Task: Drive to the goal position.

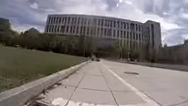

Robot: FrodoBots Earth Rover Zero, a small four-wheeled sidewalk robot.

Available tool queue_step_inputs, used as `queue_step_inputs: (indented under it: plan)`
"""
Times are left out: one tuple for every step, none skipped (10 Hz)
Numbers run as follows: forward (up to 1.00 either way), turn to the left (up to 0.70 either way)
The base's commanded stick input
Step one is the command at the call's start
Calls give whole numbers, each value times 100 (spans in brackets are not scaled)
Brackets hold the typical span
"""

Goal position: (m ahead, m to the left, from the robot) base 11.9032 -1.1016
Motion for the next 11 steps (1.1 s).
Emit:
queue_step_inputs:
  plan:
    - [70,0]
    - [70,0]
    - [70,0]
    - [70,0]
    - [70,0]
    - [70,0]
    - [70,0]
    - [70,0]
    - [70,0]
    - [70,0]
    - [70,0]
